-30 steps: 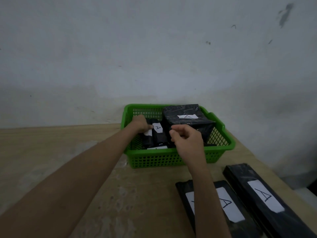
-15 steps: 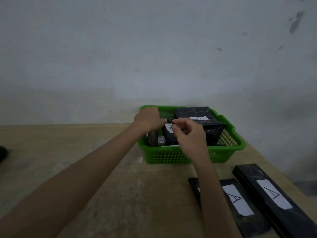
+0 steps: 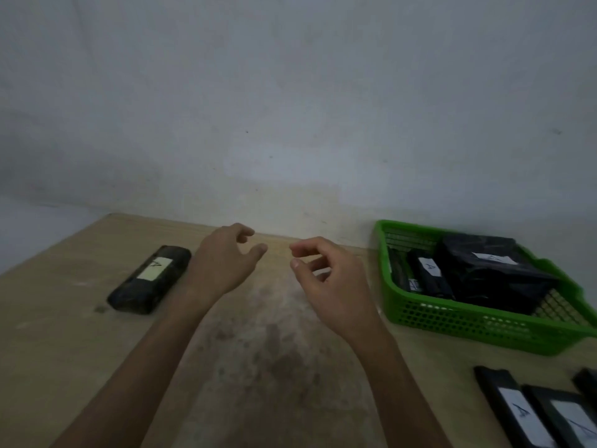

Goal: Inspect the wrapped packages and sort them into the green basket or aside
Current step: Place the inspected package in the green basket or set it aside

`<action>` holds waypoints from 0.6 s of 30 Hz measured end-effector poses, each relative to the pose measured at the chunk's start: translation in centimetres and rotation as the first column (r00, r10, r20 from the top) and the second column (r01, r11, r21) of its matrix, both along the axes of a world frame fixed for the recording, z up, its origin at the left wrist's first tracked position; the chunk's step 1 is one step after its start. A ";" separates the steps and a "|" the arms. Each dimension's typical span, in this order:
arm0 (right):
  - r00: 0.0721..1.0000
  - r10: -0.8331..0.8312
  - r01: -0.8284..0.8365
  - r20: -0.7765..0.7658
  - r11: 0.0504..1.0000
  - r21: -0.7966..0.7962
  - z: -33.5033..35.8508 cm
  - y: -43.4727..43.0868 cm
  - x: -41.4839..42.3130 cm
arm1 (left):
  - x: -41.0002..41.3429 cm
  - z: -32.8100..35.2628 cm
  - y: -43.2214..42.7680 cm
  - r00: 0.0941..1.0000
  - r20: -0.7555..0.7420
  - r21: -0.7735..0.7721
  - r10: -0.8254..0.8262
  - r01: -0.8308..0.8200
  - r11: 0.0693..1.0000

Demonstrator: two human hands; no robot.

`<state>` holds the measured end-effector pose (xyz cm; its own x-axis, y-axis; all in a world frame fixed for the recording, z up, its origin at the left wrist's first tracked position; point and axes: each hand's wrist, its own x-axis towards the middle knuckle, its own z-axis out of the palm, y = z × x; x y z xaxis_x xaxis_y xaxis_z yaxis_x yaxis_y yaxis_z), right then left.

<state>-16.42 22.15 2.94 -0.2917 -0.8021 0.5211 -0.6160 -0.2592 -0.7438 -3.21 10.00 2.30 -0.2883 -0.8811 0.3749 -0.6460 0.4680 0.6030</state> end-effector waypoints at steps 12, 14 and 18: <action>0.993 0.119 -0.121 0.020 0.980 0.156 -2.6 -6.2 7.9 | 12.4 -8.0 -9.4 0.908 0.256 0.183 0.333 -0.384 0.905; 0.992 0.126 -0.128 0.023 0.972 0.195 -3.7 -6.7 8.2 | 12.5 -8.1 -10.3 0.907 0.282 0.213 0.312 -0.376 0.902; 0.990 0.139 -0.133 -0.007 0.957 0.257 -5.2 -7.6 8.2 | 12.2 -8.0 -11.6 0.913 0.317 0.260 0.258 -0.345 0.902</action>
